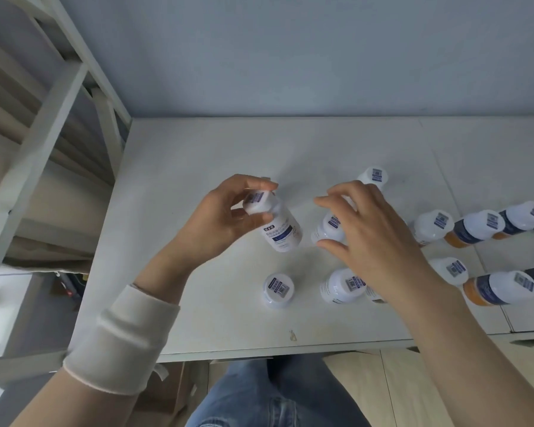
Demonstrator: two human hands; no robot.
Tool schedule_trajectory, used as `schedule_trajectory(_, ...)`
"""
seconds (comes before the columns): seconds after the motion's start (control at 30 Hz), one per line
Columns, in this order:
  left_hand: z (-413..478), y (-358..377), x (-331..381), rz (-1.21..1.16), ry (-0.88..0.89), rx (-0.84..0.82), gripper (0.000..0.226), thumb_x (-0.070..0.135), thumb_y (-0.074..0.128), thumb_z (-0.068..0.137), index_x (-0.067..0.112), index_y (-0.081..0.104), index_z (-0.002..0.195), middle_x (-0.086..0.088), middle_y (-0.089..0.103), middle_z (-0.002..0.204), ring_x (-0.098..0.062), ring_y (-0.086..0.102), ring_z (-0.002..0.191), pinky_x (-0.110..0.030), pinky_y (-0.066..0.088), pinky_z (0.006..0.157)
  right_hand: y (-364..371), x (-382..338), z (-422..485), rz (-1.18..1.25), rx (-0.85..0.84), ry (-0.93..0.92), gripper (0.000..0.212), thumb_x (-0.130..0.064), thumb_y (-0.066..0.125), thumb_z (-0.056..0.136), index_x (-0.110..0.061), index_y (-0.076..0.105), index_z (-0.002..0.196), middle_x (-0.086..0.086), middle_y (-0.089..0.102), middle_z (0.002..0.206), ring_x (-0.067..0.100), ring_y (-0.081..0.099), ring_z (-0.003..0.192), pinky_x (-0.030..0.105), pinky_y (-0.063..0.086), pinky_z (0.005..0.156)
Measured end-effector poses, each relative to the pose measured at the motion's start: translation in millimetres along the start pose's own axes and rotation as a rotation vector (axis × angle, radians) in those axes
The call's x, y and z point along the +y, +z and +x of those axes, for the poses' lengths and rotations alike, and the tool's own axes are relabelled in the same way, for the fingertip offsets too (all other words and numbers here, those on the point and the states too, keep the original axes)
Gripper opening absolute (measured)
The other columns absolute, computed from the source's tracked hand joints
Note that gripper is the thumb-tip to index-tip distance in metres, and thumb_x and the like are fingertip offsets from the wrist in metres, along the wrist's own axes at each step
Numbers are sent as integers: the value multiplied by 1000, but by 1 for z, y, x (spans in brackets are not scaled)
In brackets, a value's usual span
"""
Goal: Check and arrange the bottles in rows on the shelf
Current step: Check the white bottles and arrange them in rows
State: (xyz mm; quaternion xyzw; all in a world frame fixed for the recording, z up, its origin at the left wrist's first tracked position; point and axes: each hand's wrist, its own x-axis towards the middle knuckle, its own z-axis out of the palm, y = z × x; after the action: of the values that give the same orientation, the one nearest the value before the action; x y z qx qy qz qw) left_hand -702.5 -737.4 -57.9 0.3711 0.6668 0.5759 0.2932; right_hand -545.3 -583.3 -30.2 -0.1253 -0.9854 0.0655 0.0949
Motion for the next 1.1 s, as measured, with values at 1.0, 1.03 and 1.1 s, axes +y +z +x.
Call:
schedule_trajectory(1.0,64,9,-51,880,16,126,50,36,72,75,20,56,120,-6,54,117,-24,46,111,-35,47,80,10,23,42,74,-228,135,50,-37,56,88,-22,40,133,1,41,132,21,39,121,22,29,77)
schedule_trajectory(1.03,67,10,-51,876,-35,101,47,33,72,77,20,57,119,-5,55,115,-23,49,106,-37,48,81,13,24,43,127,-216,147,49,-37,56,89,-22,41,133,1,42,131,20,40,121,21,28,76)
schedule_trajectory(1.1,70,6,-47,710,-92,168,37,25,71,79,19,59,114,-1,57,106,-18,54,91,-31,51,78,21,26,44,296,-153,186,49,-34,58,88,-19,44,132,4,47,127,20,45,118,22,35,83)
